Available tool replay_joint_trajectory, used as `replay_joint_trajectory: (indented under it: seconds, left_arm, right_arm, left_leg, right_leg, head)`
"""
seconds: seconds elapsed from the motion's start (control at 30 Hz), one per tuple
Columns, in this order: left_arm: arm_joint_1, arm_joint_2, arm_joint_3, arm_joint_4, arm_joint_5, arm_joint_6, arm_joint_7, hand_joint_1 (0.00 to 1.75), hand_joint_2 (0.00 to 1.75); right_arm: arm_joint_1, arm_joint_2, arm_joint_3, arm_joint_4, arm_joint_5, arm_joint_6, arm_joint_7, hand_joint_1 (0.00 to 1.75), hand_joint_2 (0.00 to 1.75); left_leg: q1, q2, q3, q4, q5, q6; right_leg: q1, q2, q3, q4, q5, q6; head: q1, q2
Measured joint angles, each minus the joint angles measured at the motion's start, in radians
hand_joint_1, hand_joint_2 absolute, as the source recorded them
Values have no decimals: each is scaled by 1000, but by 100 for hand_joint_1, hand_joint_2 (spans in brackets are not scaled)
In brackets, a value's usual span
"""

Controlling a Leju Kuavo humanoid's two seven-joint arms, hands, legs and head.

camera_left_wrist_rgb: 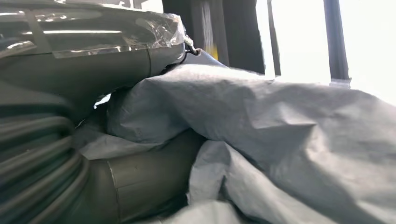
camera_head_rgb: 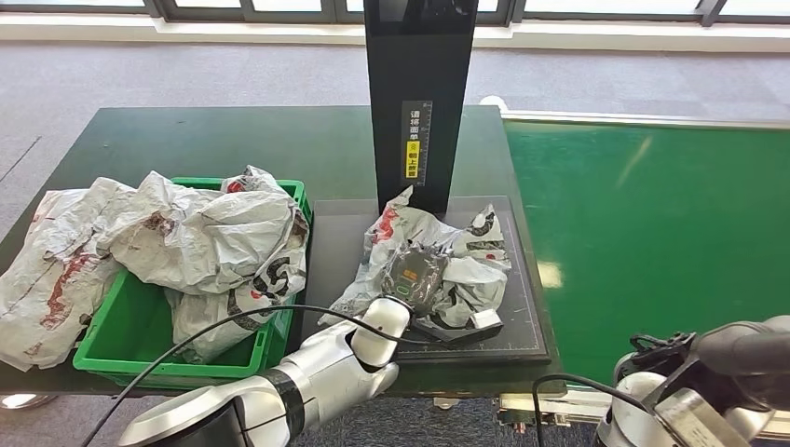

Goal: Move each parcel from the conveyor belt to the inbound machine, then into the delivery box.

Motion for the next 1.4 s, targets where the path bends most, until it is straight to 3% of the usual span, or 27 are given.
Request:
replay_joint_trajectory:
  seconds: [0.07, 0.13, 0.2, 0.4, 0.63, 0.83, 0.97, 1.1, 1.2, 1.3, 1.4]
  left_arm:
    - [16, 11, 51, -55, -139, 8, -6, 175, 175]
    - [71, 43, 247, -251, -371, 16, -50, 175, 175]
    - [121, 77, 429, -450, -471, 17, -85, 175, 175]
    - [164, 136, 561, -701, -471, 17, -106, 175, 175]
    - [201, 161, 636, -834, -471, 17, -143, 175, 175]
    - [253, 151, 707, -932, -471, 17, -259, 175, 175]
    - [300, 117, 807, -1033, -444, 17, -416, 175, 175]
    - [336, 65, 1001, -1131, -312, 17, -644, 175, 175]
    - [347, 45, 1171, -1182, -185, 17, -757, 175, 175]
    - [352, 36, 1311, -1203, -106, 17, -831, 175, 175]
    - [356, 30, 1402, -1212, -86, 17, -850, 175, 175]
  right_arm:
    - [2, 0, 0, 2, -1, 0, 0, 0, 0]
    - [7, -1, 0, 9, -4, 0, 0, 0, 0]
    - [9, -1, 0, 16, -6, 1, 1, 0, 0]
    - [9, -2, -1, 18, -6, 1, 1, 0, 0]
    - [9, -2, -1, 18, -8, 1, 1, 0, 0]
    - [9, -2, -2, 18, -9, 1, 1, 0, 0]
    - [9, -2, -5, 22, -9, 1, 1, 0, 0]
    - [9, -2, -10, 27, -10, 1, 1, 0, 0]
    - [10, -2, -18, 31, -9, 1, 1, 0, 0]
    - [11, -3, -26, 32, -9, 1, 1, 0, 0]
    - [11, -3, -28, 33, -9, 1, 1, 0, 0]
  left_leg:
    - [0, 0, 0, 0, 0, 0]
    - [0, 1, 0, 0, 0, 0]
    - [0, 2, -1, 0, 0, 0]
    - [1, 2, 0, -1, 1, -1]
    - [1, 1, -1, -1, 1, -1]
    - [1, 2, -1, -1, 1, -1]
    - [1, 2, -1, -1, 0, -1]
    - [1, 3, 0, -2, 0, -1]
    - [1, 3, 0, -2, 1, -2]
    - [1, 3, 0, -3, 2, -3]
    - [2, 2, 0, -3, 3, -4]
  right_leg:
    - [0, 0, 0, 0, 0, 0]
    - [0, 1, -1, 0, 0, 0]
    - [0, 1, -2, 0, 0, 0]
    - [1, 2, -1, 1, 0, 0]
    - [0, 1, -1, 1, 0, 0]
    - [0, 1, -1, 1, 0, 0]
    - [1, 1, -2, 1, 0, -1]
    - [1, 2, -2, 1, 0, -1]
    - [1, 2, -2, 1, 0, -1]
    - [1, 2, -2, 1, 0, -2]
    - [1, 2, -2, 1, 0, -2]
  head:
    - [0, 0]
    - [0, 0]
    - [0, 0]
    - [0, 0]
    - [0, 0]
    - [0, 0]
    - [0, 0]
    - [0, 0]
    - [0, 0]
    - [0, 0]
    - [0, 0]
